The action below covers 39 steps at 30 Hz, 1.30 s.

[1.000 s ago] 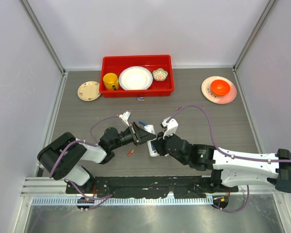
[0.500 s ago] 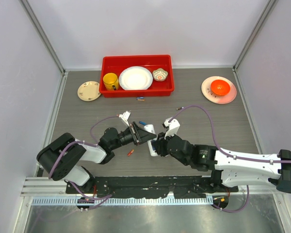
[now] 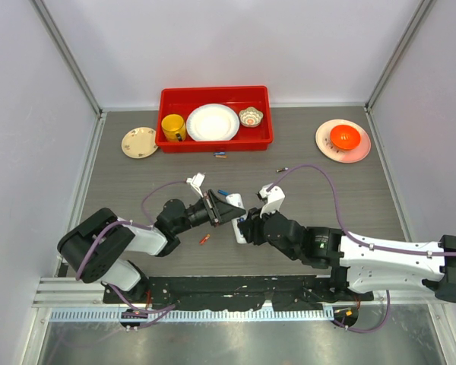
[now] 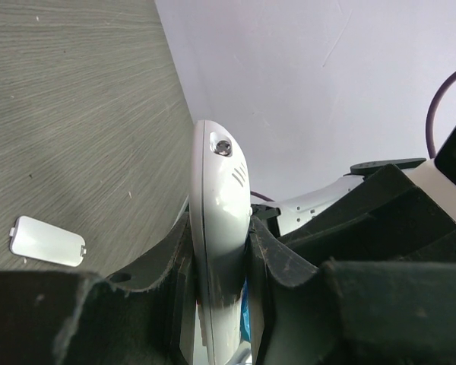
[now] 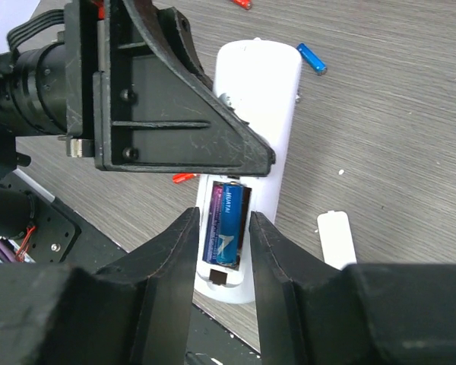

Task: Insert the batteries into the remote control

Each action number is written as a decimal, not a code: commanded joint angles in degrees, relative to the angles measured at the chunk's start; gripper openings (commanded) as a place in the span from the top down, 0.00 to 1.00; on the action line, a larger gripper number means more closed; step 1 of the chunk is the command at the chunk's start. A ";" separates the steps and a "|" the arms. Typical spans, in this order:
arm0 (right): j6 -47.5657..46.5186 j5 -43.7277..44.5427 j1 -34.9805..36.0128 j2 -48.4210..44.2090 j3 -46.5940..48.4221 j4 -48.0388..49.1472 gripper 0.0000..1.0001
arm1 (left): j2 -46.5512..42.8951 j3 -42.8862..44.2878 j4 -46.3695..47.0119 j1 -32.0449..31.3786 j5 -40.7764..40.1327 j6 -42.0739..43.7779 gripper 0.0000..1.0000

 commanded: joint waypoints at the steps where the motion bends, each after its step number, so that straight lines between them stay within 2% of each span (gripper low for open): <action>1: -0.02 4.03 0.00 -1.58 2.54 -3.21 0.61 | -0.77 2.23 17.66 -0.37 0.35 -0.37 1.00; 21: -1.79 2.27 0.00 -5.80 6.85 -3.22 0.40 | 0.29 3.11 17.66 -0.90 0.88 -0.02 1.00; 25: 2.52 5.26 -0.35 -10.80 3.70 -0.41 0.21 | -0.68 3.37 17.66 -0.90 1.05 0.16 1.00; 26: 3.23 4.75 -0.61 -11.94 2.91 0.30 0.19 | -1.29 3.37 17.66 -0.90 1.14 0.16 1.00; 28: 4.81 3.17 -1.83 -13.97 1.49 1.27 0.16 | -1.99 3.37 17.66 -0.90 0.97 0.33 1.00; 34: 8.50 -8.95 -7.28 -14.59 -0.96 2.58 0.15 | -4.89 3.46 17.66 -0.81 -0.35 0.24 1.00; 39: 12.81 -17.22 -13.69 -18.36 -7.02 10.12 0.15 | -7.71 3.72 17.66 -0.63 -1.23 -0.11 1.00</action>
